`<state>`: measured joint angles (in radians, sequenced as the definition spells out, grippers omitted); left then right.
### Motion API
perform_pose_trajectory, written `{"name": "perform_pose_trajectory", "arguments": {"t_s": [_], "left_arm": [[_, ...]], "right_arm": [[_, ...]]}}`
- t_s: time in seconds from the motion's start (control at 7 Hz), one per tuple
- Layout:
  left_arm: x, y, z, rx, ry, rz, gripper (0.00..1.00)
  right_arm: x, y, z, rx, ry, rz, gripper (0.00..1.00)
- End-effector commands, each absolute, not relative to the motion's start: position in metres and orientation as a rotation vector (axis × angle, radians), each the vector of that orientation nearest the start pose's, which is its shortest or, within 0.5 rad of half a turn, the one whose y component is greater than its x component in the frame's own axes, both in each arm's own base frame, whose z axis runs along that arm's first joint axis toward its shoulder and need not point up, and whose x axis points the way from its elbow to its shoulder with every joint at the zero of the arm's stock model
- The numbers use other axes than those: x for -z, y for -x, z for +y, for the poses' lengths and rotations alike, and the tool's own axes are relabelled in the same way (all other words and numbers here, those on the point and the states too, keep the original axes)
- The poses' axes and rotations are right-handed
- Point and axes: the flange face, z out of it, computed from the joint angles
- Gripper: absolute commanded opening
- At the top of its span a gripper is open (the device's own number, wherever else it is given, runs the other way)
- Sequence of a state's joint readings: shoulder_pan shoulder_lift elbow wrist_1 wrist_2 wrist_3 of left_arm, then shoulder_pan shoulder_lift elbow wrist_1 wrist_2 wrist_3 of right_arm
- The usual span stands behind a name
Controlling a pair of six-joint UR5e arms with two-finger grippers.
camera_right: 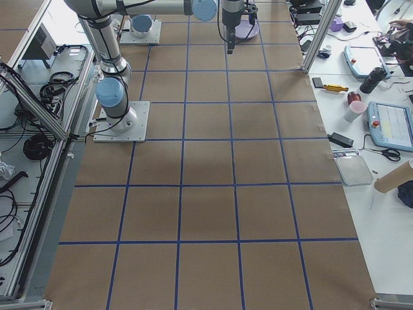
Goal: Flip cup and place on plate
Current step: 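Move the left gripper down toward the mint-green mug lying on its side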
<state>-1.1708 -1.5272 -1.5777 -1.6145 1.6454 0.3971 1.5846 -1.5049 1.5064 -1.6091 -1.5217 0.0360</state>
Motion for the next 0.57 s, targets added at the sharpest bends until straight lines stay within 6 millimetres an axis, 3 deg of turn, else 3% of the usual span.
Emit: {"name": "perform_pose_trajectory", "arguments": {"t_s": [0.0, 0.43], "left_arm": [[-0.481, -0.136, -0.466, -0.117, -0.045, 3.105, 1.0], [-0.455, -0.203, -0.448, -0.171, -0.142, 3.15, 1.0]], "right_arm": [[-0.49, -0.145, -0.522, 0.055, -0.032, 3.091, 1.0], [-0.49, -0.145, -0.522, 0.055, -0.032, 3.091, 1.0]]}}
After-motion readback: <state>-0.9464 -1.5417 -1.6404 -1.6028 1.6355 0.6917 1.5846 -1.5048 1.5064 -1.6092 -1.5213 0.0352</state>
